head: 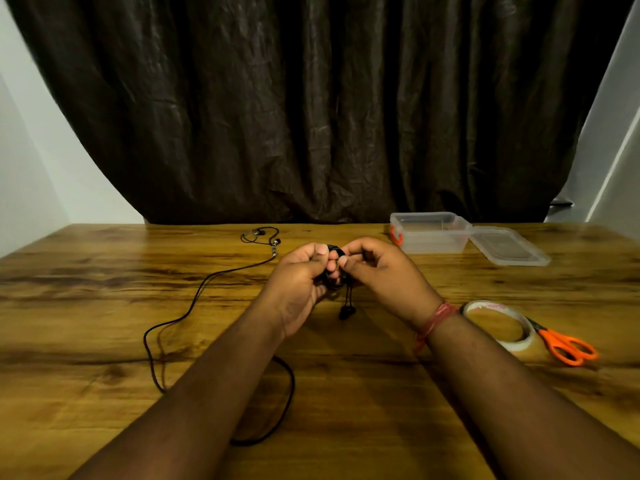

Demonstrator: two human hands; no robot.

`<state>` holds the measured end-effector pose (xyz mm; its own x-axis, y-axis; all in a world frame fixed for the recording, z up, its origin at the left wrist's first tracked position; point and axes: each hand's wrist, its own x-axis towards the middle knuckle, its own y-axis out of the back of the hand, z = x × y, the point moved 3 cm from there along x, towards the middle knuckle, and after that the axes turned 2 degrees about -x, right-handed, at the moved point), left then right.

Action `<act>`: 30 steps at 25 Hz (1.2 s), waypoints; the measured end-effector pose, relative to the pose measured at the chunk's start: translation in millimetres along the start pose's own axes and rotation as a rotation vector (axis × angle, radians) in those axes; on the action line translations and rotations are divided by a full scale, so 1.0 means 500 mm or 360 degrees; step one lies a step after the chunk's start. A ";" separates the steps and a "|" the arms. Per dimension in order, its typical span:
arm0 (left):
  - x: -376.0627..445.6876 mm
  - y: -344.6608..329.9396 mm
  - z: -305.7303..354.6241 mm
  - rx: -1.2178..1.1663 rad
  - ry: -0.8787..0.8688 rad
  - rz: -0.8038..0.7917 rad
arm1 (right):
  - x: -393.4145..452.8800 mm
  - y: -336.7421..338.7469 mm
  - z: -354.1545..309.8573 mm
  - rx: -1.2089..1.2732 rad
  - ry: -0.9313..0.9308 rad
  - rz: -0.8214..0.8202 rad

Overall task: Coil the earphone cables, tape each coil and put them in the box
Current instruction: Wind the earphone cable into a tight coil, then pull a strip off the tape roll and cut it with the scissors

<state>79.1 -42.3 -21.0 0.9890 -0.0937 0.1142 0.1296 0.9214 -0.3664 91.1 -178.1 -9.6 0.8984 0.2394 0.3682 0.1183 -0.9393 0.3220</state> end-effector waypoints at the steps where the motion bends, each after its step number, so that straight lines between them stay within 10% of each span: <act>1: 0.001 0.001 -0.003 -0.0010 -0.0001 -0.0009 | 0.000 0.002 0.001 -0.0032 -0.0004 0.0006; 8: 0.004 -0.002 -0.014 0.0079 0.0037 -0.0096 | -0.027 0.042 -0.019 -0.0345 -0.0096 -0.0061; 12: -0.003 -0.009 -0.018 0.0086 0.0064 -0.0148 | -0.081 0.171 -0.030 -0.1064 -0.0181 0.0081; 17: 0.001 -0.009 -0.025 0.0009 0.0085 -0.0214 | -0.196 0.255 0.011 -0.1911 -0.0587 -0.0372; 30: -0.009 -0.011 -0.021 0.0058 0.0229 -0.0172 | -0.065 0.169 -0.026 -0.0868 -0.0047 0.0084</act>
<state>74.6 -50.8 -29.5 0.9697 -0.2435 0.0169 0.2357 0.9158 -0.3253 66.2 -262.2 17.0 0.9097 0.1811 0.3738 -0.1564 -0.6844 0.7122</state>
